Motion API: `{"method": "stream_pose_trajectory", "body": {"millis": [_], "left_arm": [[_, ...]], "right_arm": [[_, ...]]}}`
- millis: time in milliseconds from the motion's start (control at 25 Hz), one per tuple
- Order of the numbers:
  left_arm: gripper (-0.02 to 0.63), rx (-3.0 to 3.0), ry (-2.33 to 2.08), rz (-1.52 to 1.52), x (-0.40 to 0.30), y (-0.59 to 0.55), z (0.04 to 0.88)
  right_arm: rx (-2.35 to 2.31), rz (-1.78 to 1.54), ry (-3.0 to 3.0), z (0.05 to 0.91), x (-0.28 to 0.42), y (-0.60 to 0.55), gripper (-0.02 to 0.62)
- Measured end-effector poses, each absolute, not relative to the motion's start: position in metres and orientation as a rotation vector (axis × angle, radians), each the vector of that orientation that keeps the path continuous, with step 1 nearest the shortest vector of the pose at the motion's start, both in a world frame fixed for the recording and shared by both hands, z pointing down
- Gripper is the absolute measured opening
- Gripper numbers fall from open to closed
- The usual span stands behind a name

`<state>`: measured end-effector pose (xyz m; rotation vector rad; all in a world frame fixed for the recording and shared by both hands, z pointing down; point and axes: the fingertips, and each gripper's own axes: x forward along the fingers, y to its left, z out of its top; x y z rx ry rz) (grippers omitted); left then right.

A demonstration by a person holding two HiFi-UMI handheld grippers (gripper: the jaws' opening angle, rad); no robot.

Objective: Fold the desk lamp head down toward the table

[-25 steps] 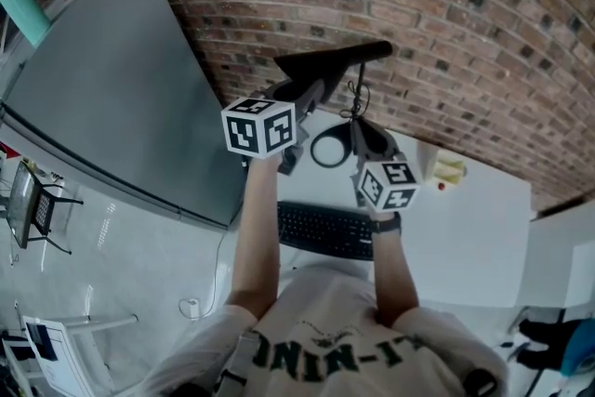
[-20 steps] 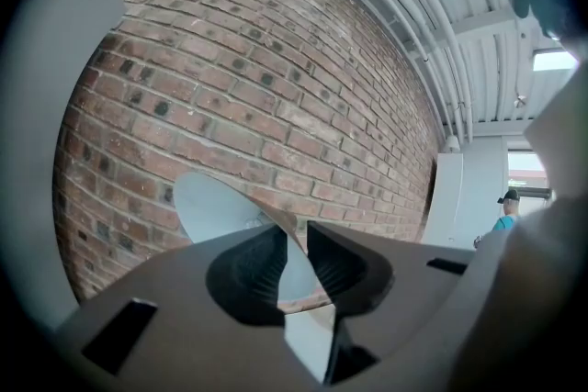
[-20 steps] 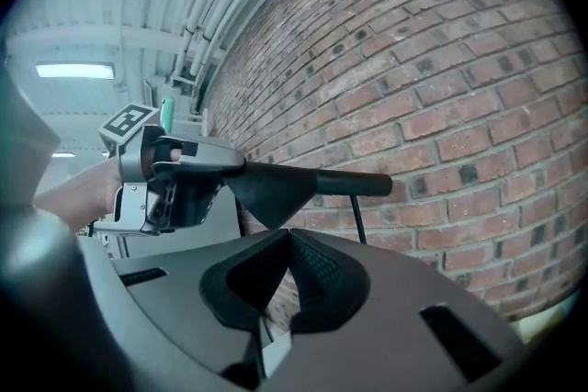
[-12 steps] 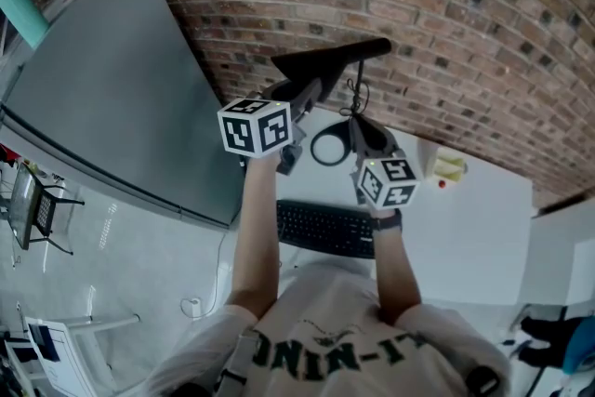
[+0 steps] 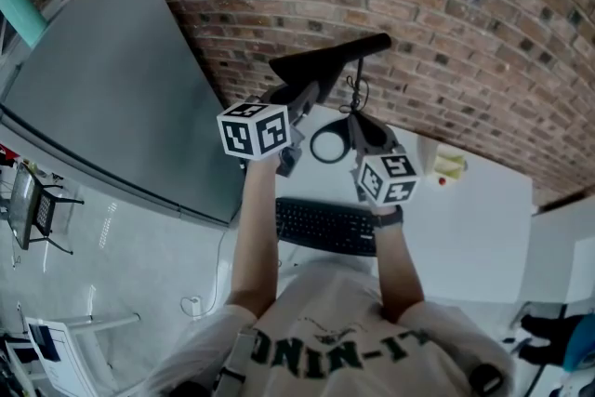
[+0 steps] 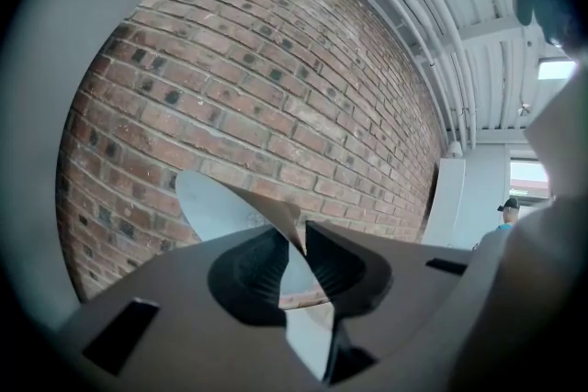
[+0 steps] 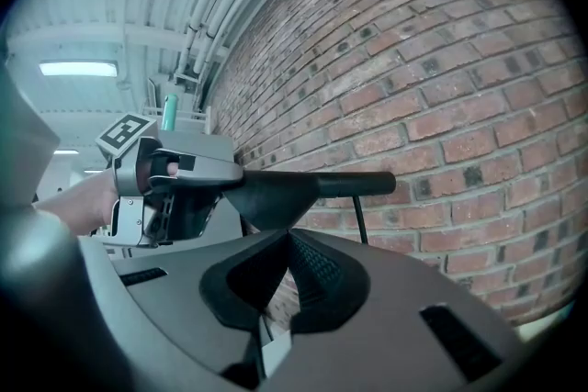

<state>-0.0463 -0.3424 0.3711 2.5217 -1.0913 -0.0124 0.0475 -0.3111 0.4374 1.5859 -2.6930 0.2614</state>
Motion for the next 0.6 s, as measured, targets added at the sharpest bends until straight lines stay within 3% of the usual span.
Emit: {"method": "stream_pose_trajectory", "body": {"millis": [600], "left_arm": [[0.055, 2.494, -1.073, -0.020, -0.047, -0.341, 0.389]], "right_arm": [[1.580, 0.270, -2.705, 0.438, 0.049, -0.312, 0.003]]}}
